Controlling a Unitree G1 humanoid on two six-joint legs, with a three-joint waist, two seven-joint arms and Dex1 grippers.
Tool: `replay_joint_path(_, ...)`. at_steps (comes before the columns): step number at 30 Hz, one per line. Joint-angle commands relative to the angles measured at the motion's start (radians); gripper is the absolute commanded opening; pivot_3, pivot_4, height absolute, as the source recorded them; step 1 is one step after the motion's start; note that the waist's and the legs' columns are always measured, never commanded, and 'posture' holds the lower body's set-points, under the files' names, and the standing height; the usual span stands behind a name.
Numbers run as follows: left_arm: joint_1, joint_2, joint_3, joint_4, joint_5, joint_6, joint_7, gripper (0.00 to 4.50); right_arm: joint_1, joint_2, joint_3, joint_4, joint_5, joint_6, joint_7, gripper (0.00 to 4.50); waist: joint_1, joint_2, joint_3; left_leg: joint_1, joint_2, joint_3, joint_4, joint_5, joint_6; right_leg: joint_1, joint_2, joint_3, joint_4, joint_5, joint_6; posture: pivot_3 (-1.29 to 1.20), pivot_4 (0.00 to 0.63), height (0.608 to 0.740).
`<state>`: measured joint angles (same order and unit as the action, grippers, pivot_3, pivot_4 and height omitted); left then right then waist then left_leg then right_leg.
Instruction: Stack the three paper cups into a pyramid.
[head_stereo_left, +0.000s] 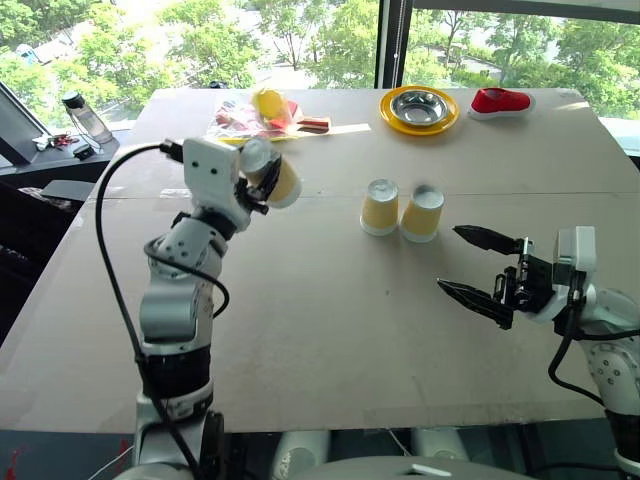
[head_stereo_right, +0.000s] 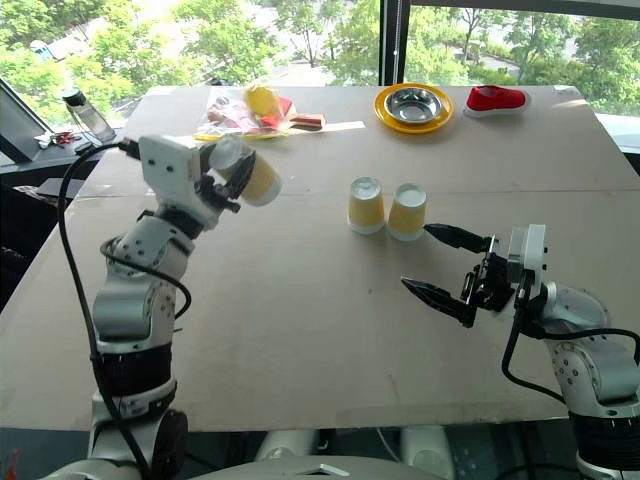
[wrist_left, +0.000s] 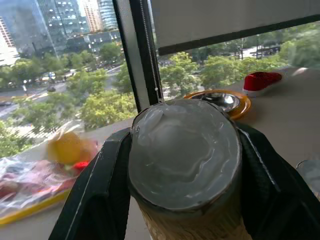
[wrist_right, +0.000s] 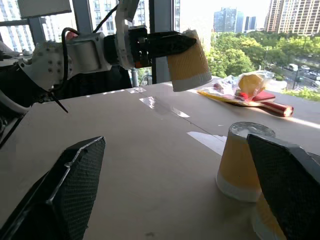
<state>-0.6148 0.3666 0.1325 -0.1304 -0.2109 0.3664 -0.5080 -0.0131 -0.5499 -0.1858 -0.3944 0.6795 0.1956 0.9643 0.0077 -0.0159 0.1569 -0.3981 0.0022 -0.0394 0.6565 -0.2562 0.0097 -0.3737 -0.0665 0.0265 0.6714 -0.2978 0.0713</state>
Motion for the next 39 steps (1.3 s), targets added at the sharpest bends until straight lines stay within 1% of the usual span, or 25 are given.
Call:
replay_joint_path(1,-0.109,-0.004,-0.046,0.13,-0.042,-0.062,-0.105,2.14,0.03,0.02,-0.041,-0.061,-0.033,-0.042,-0.071,4.5,-0.006,0.0,0.0,0.0,0.0,0.0,0.0,0.001,-0.002,0.0,0.0,0.0,-0.001,0.0,0.0,0.0,0.15,0.74)
replay_joint_path(4,-0.214,-0.027,-0.097,0.27,-0.046,-0.113,-0.194,2.14,0.068,0.056,-0.044,-0.09,-0.069,-0.064,-0.142,4.5,-0.013,0.0,0.0,-0.001,0.001,-0.001,-0.002,0.001,-0.002,-0.001,0.001,-0.001,-0.001,0.0,0.0,0.0,0.15,0.74)
replay_joint_path(10,-0.337,-0.081,-0.169,0.463,-0.023,-0.205,-0.295,2.14,0.147,0.107,-0.05,-0.155,-0.107,-0.096,-0.226,4.5,-0.021,0.0,0.0,-0.001,0.001,0.0,-0.002,0.001,-0.002,-0.002,0.001,0.0,0.0,0.0,0.0,0.0,0.15,0.74)
replay_joint_path(16,-0.375,-0.119,-0.201,0.547,-0.008,-0.266,-0.339,2.14,0.19,0.132,-0.046,-0.195,-0.13,-0.122,-0.276,4.5,-0.022,0.0,0.0,-0.001,0.001,0.0,-0.002,0.001,-0.002,-0.002,0.002,0.001,0.0,0.0,0.0,0.0,0.15,0.74)
replay_joint_path(19,-0.39,-0.131,-0.215,0.599,0.012,-0.302,-0.342,2.14,0.197,0.137,-0.04,-0.208,-0.133,-0.123,-0.294,4.5,-0.021,0.0,0.0,-0.001,0.001,0.0,-0.002,0.0,0.001,-0.002,0.002,0.001,0.0,0.0,0.0,0.0,0.15,0.74)
replay_joint_path(27,-0.417,-0.147,-0.243,0.701,0.064,-0.364,-0.366,2.14,0.197,0.135,-0.021,-0.22,-0.141,-0.118,-0.31,4.5,-0.02,0.0,0.0,-0.001,0.001,0.0,-0.002,-0.001,0.001,-0.002,0.002,0.001,0.0,0.0,0.0,0.0,0.15,0.74)
replay_joint_path(28,-0.418,-0.148,-0.24,0.704,0.064,-0.367,-0.363,3.15,0.194,0.131,-0.02,-0.22,-0.141,-0.115,-0.31,4.5,-0.02,0.0,0.0,-0.001,0.001,0.0,-0.002,-0.001,0.002,-0.002,0.002,0.001,0.001,0.0,0.0,0.0,0.15,0.74)
replay_joint_path(29,-0.418,-0.149,-0.239,0.704,0.064,-0.369,-0.363,3.5,0.191,0.129,-0.019,-0.219,-0.14,-0.114,-0.31,4.5,-0.021,0.0,0.0,-0.001,0.001,0.0,-0.002,-0.001,0.002,-0.002,0.002,0.001,0.001,0.0,0.0,0.0,0.15,0.74)
replay_joint_path(31,-0.417,-0.15,-0.234,0.698,0.06,-0.371,-0.36,4.47,0.185,0.124,-0.018,-0.216,-0.14,-0.111,-0.307,4.5,-0.021,0.0,0.0,-0.001,0.001,0.0,-0.002,-0.001,0.002,-0.003,0.002,0.001,0.001,0.0,0.0,0.0,0.15,0.74)
replay_joint_path(36,-0.402,-0.162,-0.205,0.612,0.004,-0.347,-0.368,4.47,0.177,0.117,-0.015,-0.209,-0.137,-0.109,-0.297,4.5,-0.02,0.0,0.0,-0.001,0.001,0.0,-0.002,-0.001,0.002,-0.003,0.002,0.001,0.001,0.0,0.0,0.0,0.15,0.74)
replay_joint_path(39,-0.375,-0.154,-0.183,0.5,-0.045,-0.299,-0.374,4.47,0.168,0.109,-0.018,-0.19,-0.131,-0.11,-0.28,4.5,-0.022,0.0,0.001,-0.001,0.001,0.0,-0.002,-0.001,0.002,-0.003,0.002,0.001,0.001,0.0,0.0,0.0,0.15,0.74)
